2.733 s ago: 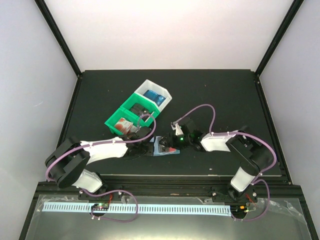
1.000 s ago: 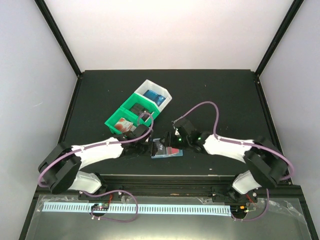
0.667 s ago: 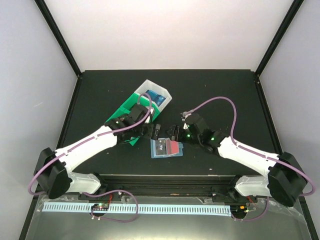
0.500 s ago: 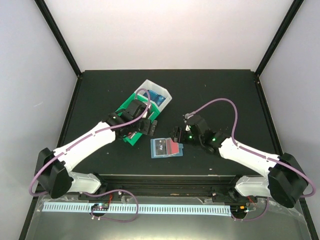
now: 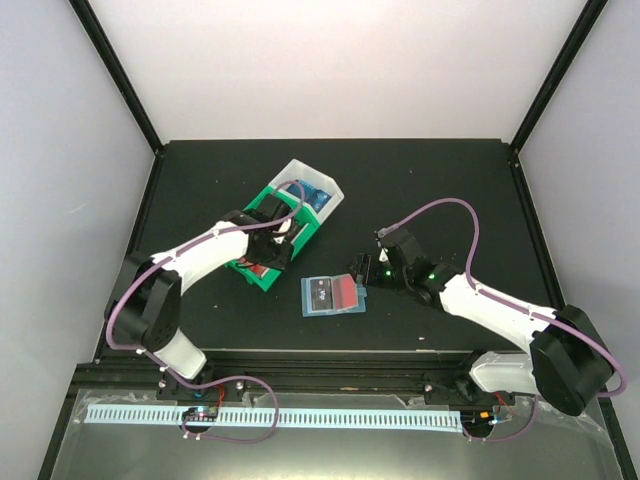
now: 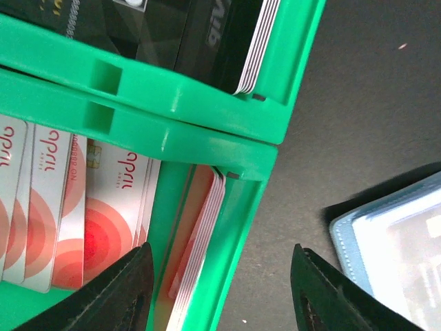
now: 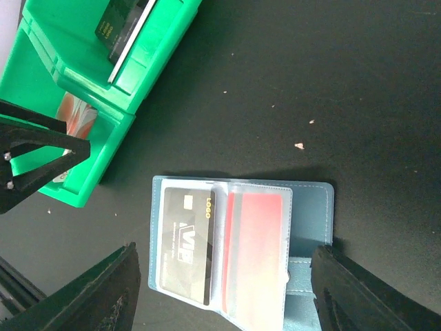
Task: Put the credit cards into the card holder
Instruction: Pick up the credit card from the storage box.
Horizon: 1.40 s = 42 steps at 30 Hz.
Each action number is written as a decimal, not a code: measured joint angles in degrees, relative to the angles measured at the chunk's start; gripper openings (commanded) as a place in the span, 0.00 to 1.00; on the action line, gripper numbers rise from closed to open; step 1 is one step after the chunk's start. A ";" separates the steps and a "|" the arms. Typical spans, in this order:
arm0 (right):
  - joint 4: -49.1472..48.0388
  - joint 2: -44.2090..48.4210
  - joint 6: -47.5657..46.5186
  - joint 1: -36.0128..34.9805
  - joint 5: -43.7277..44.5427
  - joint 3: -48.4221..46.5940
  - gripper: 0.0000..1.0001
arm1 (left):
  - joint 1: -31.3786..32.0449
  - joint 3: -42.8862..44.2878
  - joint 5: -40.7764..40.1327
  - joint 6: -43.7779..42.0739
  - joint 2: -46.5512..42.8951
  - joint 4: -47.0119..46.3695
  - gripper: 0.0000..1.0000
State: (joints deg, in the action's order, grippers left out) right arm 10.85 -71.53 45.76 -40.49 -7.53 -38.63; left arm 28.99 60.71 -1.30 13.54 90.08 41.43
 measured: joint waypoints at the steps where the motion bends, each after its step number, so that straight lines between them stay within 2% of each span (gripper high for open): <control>1: 0.11 -0.11 -0.28 0.13 -0.13 0.00 0.69 | -0.20 0.37 0.04 -0.07 1.05 0.44 0.54; 4: 0.50 -0.13 -0.63 0.15 -0.28 0.15 0.69 | -0.57 1.60 0.04 -0.52 3.32 1.70 0.53; 5: 0.50 -0.13 -0.68 0.15 -0.35 0.35 0.69 | -0.76 2.05 0.04 -0.90 3.98 2.19 0.51; 7: 0.63 -0.13 -0.70 0.17 -0.44 1.09 0.69 | -0.94 2.54 0.28 -1.40 4.70 2.84 0.39; 10: 1.29 -0.13 -0.74 0.37 -0.63 1.62 0.69 | -1.44 2.93 1.99 -2.62 5.29 3.78 0.33; 13: 1.33 -0.13 -0.85 0.46 -0.81 1.62 0.69 | -2.10 3.04 3.37 -3.52 5.77 4.61 0.33; 18: 1.38 -0.13 -0.92 0.46 -1.40 1.62 0.69 | -2.93 3.10 4.61 -4.39 6.43 5.81 0.46; 22: 1.33 -0.13 -0.90 0.46 -1.62 1.62 0.69 | -3.13 3.50 4.79 -5.01 6.73 7.10 0.48; 25: 1.09 -0.28 -0.87 0.46 -1.73 1.62 0.69 | -3.28 3.82 4.79 -5.35 7.58 7.30 0.47; 31: 1.05 -1.11 -0.85 0.46 -2.08 1.60 0.69 | -3.50 3.82 4.70 -5.86 9.05 8.28 0.39; 42: 0.50 -2.62 -0.66 0.46 -2.95 1.57 0.69 | -3.69 3.85 5.66 -6.49 6.78 9.31 0.36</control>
State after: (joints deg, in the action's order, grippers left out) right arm 11.35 -74.15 45.10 -40.03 -10.48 -37.06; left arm 25.30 64.55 4.36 7.05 96.86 50.74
